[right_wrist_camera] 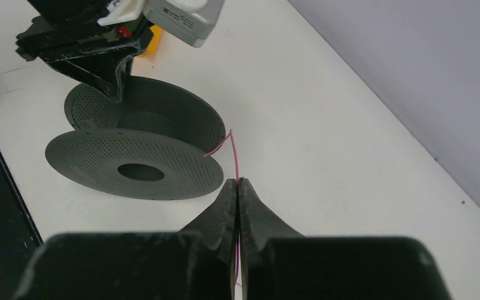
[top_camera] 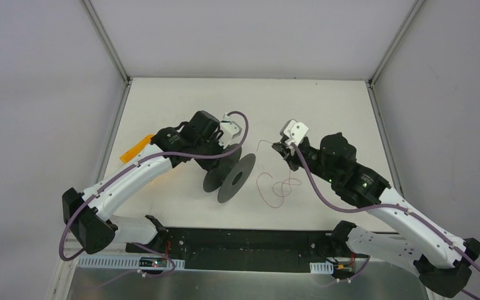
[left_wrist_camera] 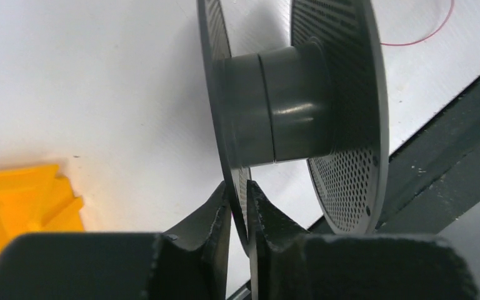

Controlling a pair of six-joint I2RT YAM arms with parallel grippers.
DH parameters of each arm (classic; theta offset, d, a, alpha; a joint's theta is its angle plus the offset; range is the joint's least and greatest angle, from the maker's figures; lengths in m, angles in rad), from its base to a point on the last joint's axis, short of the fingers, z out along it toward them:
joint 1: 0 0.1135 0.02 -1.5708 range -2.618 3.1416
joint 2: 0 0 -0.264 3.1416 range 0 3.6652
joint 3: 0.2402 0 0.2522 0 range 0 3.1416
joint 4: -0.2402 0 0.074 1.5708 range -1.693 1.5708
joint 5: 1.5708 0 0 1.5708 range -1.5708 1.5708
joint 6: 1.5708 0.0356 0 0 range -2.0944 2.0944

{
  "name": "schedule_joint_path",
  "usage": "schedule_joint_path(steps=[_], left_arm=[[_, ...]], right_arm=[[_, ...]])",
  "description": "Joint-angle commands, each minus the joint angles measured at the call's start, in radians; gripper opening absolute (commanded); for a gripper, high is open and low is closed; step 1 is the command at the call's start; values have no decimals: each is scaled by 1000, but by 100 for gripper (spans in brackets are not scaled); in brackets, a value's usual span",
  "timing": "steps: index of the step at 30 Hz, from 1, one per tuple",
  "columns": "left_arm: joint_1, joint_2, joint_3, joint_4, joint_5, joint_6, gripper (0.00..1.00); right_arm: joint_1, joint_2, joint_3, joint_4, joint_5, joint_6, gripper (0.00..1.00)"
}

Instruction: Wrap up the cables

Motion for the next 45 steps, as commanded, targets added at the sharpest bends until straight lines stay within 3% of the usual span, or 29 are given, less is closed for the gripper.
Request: schedule_joint_path(steps=[1, 5, 11, 14, 17, 28, 37, 45], left_arm=[[14, -57, -13, 0, 63, -31, 15], [33, -73, -20, 5, 78, -41, 18], [68, -114, -68, 47, 146, -5, 0], [94, -136, -97, 105, 185, 14, 0], [96, -142, -88, 121, 192, 14, 0], [107, -178, -46, 125, 142, -58, 34], [145, -259, -58, 150, 92, -177, 48], [236, -280, -144, 244, 212, -239, 50]], right_arm=[[-31, 6, -3, 151, -239, -173, 0], [-110, 40, 14, 143, -399, -235, 0], [-281, 116, 69, 86, -653, -320, 0], [-334, 165, 115, 30, -770, -397, 0], [-347, 236, 176, -35, -788, -478, 0], [-348, 435, 248, -52, -945, -646, 0], [-326, 556, 340, -108, -1064, -758, 0], [-251, 639, 362, -103, -1073, -833, 0]])
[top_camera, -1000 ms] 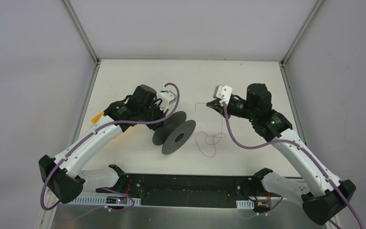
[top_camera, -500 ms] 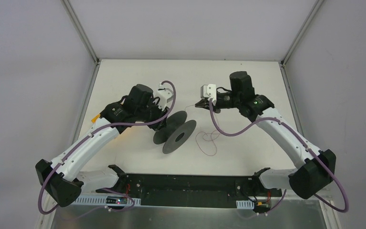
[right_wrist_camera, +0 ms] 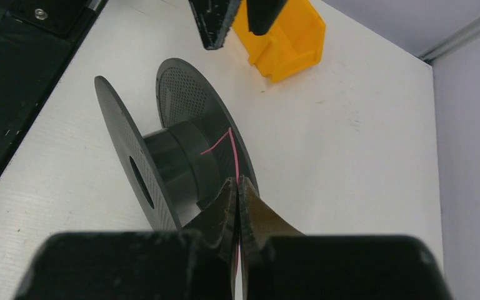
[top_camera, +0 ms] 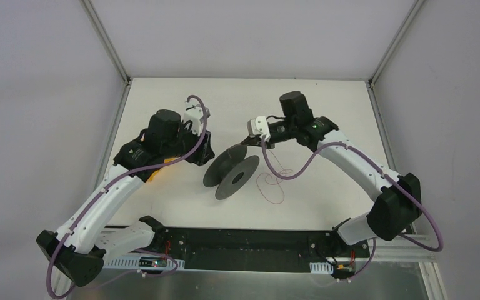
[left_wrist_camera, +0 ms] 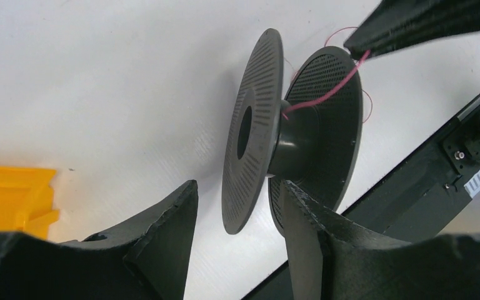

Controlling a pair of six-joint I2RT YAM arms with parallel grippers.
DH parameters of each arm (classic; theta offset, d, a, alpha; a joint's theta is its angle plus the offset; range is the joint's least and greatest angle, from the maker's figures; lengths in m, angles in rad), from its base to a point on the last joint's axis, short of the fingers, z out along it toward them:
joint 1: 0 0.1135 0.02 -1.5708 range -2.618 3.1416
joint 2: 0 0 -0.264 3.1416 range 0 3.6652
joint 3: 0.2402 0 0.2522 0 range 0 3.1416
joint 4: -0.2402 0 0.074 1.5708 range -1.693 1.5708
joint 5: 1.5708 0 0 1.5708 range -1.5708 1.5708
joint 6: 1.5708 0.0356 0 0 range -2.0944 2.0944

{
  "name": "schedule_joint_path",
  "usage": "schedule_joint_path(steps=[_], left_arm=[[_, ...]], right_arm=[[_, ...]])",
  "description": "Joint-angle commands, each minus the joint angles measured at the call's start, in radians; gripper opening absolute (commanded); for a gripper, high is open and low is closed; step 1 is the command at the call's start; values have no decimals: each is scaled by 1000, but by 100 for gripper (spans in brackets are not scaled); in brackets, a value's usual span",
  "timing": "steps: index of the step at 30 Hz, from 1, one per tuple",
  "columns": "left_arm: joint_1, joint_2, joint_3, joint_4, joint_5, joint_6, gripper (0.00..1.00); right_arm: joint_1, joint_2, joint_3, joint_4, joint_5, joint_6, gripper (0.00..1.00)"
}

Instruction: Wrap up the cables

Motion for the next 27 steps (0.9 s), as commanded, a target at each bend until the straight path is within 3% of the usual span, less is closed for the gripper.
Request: schedule_joint_path(steps=[1, 9, 19, 27], left_arm=[[73, -2, -47, 84, 116, -72, 50], [124, -11, -120, 204, 315, -39, 49], [124, -28, -209, 287, 294, 4, 50], [123, 11, -249, 396, 368, -10, 50]], right_arm=[[31, 39, 61, -16, -88, -96, 0], [72, 73, -11, 138, -46, -34, 0], [95, 81, -61, 194, -13, 5, 0], [102, 66, -136, 312, 27, 62, 0]])
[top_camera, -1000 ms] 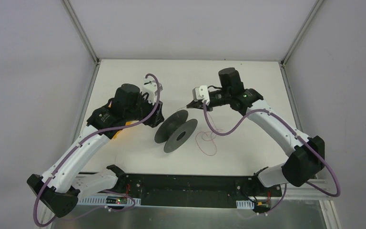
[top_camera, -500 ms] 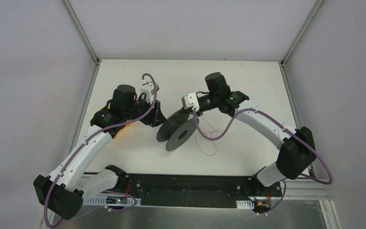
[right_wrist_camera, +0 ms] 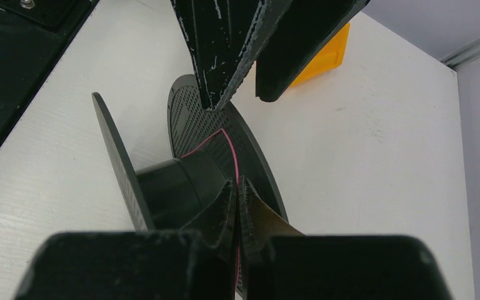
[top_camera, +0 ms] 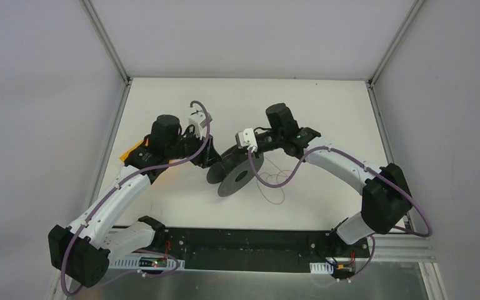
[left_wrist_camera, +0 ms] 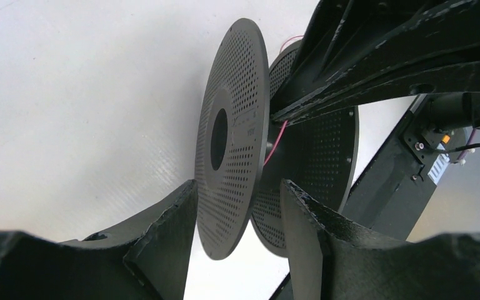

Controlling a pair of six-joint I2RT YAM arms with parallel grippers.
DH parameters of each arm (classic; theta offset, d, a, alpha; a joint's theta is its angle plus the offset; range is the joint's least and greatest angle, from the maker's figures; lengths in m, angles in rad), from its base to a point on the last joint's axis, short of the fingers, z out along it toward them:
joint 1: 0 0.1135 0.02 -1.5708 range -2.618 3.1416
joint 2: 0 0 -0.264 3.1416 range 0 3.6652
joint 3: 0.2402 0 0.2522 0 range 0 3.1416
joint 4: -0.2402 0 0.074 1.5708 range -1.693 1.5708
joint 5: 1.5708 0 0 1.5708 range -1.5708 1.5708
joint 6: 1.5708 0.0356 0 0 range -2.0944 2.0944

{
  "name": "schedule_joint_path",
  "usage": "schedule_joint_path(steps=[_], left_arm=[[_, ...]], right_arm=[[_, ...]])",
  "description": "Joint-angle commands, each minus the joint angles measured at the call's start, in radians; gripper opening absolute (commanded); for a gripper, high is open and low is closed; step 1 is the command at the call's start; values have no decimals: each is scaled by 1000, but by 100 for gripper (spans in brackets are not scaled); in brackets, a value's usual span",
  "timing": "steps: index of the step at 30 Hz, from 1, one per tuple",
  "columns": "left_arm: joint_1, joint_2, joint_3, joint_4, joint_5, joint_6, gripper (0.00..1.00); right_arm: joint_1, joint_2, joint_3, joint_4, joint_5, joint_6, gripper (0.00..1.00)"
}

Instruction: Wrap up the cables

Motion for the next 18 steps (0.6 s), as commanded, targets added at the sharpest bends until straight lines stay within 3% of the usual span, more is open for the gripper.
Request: schedule_joint_path(steps=[1, 18], left_arm=[[2, 11, -22, 107, 69, 9, 50], [-29, 28, -62, 142, 37, 70, 48]], right_arm=[[6, -19, -23, 98, -7, 32, 0], [9, -30, -62, 193, 14, 102, 0]])
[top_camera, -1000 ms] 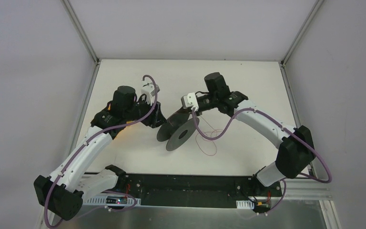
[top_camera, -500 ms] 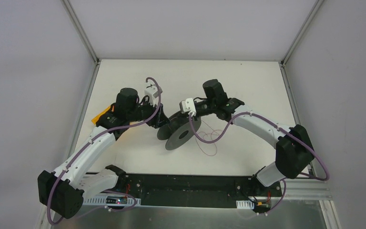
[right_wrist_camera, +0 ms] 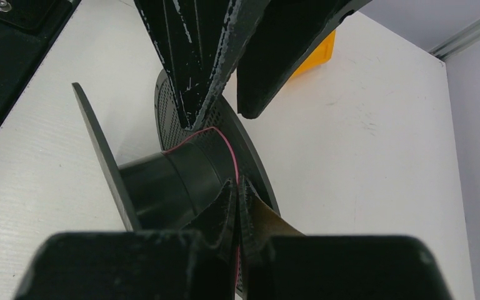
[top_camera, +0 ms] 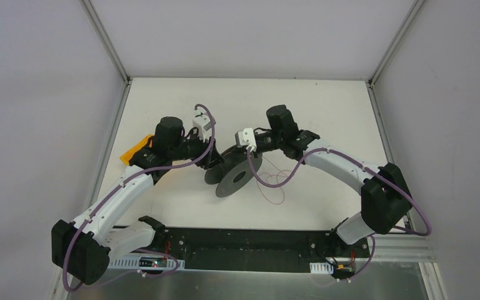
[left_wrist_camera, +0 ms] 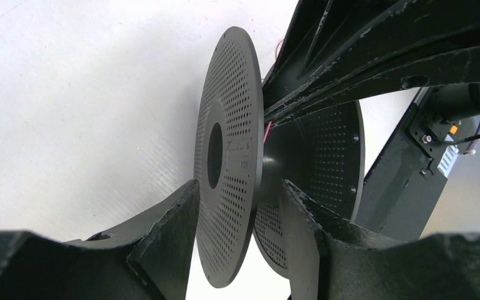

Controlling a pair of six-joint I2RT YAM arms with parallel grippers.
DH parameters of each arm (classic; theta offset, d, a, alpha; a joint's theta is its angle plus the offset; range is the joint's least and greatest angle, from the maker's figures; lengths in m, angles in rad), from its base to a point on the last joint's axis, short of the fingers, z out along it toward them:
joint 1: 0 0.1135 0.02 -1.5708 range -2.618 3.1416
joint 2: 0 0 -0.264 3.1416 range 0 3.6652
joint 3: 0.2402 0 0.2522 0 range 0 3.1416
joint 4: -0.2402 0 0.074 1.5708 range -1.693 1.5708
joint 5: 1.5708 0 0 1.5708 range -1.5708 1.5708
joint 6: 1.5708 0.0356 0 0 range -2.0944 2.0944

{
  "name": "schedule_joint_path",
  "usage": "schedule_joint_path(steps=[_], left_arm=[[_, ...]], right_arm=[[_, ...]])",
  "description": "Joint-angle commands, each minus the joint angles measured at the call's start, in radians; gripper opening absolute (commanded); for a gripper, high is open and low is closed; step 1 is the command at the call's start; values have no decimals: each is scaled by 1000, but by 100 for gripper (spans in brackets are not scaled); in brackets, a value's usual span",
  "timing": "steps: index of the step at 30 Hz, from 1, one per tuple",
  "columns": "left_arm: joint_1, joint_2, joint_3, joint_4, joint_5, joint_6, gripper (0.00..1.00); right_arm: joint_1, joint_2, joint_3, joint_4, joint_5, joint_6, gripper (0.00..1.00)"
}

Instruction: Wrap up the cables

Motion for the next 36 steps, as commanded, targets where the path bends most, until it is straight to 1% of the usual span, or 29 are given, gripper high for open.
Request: schedule_joint_path(steps=[1, 19, 24, 31, 32, 34, 36], left_arm=[[-20, 1, -7, 39, -18, 47, 48], [-50, 12, 1, 38, -148, 70, 39], [-58, 15, 5, 38, -159, 71, 40], [-66, 9, 2, 35, -134, 71, 42], [-68, 10, 1, 35, -127, 71, 42], [-68, 14, -2, 35, -115, 71, 36], [-68, 16, -1, 28, -99, 92, 25]], right_arm=[[5, -32, -14, 91, -24, 43, 0], [11, -24, -19, 109, -26, 81, 0], [15, -16, -20, 111, -16, 89, 0], [21, -19, -25, 117, -2, 101, 0], [21, -22, -28, 121, -1, 104, 0], [22, -27, -32, 129, 1, 110, 0], [22, -30, -37, 131, 3, 114, 0]])
